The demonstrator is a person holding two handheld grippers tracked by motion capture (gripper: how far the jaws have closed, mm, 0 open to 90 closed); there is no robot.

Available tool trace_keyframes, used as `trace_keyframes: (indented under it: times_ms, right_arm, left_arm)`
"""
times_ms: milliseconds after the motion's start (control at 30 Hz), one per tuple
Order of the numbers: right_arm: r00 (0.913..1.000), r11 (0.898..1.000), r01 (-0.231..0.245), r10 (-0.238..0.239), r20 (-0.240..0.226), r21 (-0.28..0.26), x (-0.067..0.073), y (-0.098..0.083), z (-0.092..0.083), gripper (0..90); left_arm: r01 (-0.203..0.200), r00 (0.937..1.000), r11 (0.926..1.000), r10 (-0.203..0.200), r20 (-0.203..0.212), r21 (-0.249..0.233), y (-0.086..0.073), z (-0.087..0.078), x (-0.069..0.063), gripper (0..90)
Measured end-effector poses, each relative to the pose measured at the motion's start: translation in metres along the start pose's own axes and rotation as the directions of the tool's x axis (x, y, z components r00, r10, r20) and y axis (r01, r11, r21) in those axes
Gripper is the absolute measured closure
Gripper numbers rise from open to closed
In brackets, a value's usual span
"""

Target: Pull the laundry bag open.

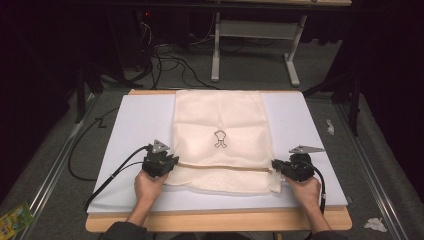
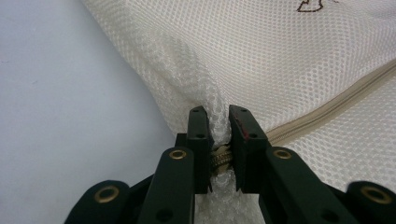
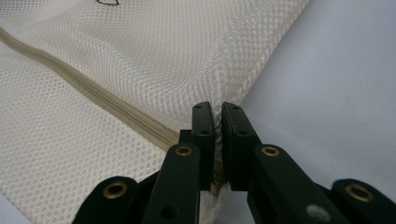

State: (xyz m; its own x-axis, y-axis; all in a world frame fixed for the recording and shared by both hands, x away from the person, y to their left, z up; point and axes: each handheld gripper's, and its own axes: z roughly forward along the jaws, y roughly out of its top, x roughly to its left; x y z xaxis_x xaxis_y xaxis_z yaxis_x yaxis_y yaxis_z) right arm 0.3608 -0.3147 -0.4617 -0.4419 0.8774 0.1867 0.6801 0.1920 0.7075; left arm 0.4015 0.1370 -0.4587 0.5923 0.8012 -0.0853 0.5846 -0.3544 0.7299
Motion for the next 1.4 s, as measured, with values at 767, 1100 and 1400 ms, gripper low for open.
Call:
trace_keyframes:
  times_ms: [767,1100,1400]
  right_arm:
    - [1.0000,0.999,0.000,0.000,-0.004,0.032,-0.001,0.001,0.001,78.1]
    - [0.9965,0.990,-0.081,0.078,0.030,0.117,-0.003,0.011,0.006,38.1]
    - [0.9867,0.961,-0.159,0.163,0.002,0.225,-0.001,0.022,0.015,37.9]
  left_arm:
    - [-0.070,0.9952,0.9975,0.070,-0.069,0.004,-0.011,0.005,-0.005,70.3]
    - [-0.036,0.9954,0.9993,0.034,-0.090,-0.014,-0.021,0.008,-0.001,51.6]
    - [-0.002,0.9974,0.9989,-0.001,-0.073,-0.046,-0.027,0.010,0.003,49.7]
